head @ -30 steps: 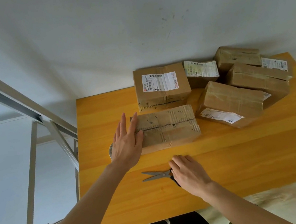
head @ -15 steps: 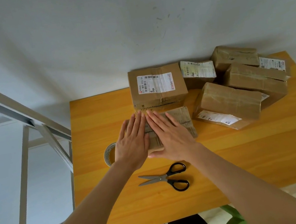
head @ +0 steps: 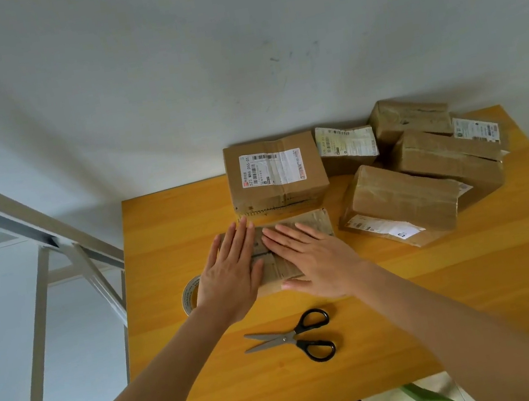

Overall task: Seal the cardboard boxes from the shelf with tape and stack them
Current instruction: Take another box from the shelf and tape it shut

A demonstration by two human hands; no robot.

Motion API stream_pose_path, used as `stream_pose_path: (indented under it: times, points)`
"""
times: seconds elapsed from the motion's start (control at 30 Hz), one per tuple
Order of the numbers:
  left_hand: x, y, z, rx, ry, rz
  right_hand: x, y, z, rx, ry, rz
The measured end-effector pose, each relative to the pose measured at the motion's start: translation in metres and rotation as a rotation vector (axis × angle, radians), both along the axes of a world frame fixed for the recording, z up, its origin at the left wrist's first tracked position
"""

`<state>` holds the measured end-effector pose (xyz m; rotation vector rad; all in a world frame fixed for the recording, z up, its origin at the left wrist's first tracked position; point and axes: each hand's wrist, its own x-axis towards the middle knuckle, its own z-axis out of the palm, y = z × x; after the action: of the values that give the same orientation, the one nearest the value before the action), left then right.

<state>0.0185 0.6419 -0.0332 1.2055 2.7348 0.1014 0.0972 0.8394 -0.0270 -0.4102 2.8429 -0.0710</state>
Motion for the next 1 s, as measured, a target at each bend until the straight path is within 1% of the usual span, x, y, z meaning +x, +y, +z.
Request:
stream_pose_path:
  times: [0.23, 0.33, 0.4, 0.5, 0.53, 0.57, 0.67, 0.73, 0.77, 0.87, 1.0]
  points:
    - [0.0, 0.001, 0.002, 0.001, -0.014, 0.015, 0.012, 0.021, 0.002, 0.019, 0.003, -0.025]
    - [0.002, 0.001, 0.004, -0.006, -0.023, 0.024, 0.014, 0.017, 0.006, -0.076, 0.002, -0.049]
    - [0.0, 0.008, 0.011, 0.071, -0.026, 0.099, 0.01, 0.01, 0.01, -0.168, 0.066, -0.175]
    - [-0.011, 0.036, 0.019, 0.257, 0.083, 0.236, -0.014, -0.009, 0.017, -0.216, 0.3, -0.413]
    - [-0.016, 0.046, 0.02, 0.256, 0.082, 0.273, -0.027, -0.016, 0.018, -0.211, 0.343, -0.469]
    - [-0.02, 0.054, 0.021, 0.215, 0.051, 0.298, -0.04, -0.02, 0.018, -0.203, 0.34, -0.516]
    - [-0.027, 0.068, 0.017, 0.02, -0.029, 0.33, -0.065, -0.028, 0.01, -0.115, 0.262, -0.574]
    - [-0.027, 0.068, 0.012, -0.021, -0.024, 0.341, -0.067, -0.03, 0.003, -0.086, 0.245, -0.597]
    - [-0.025, 0.069, 0.011, -0.002, -0.016, 0.345, -0.066, -0.032, 0.002, -0.085, 0.284, -0.611]
    - [-0.021, 0.071, 0.009, 0.097, 0.046, 0.357, -0.063, -0.037, -0.008, -0.085, 0.519, -0.671]
    - [-0.022, 0.073, 0.005, 0.07, 0.055, 0.369, -0.066, -0.037, -0.013, -0.029, 0.604, -0.661]
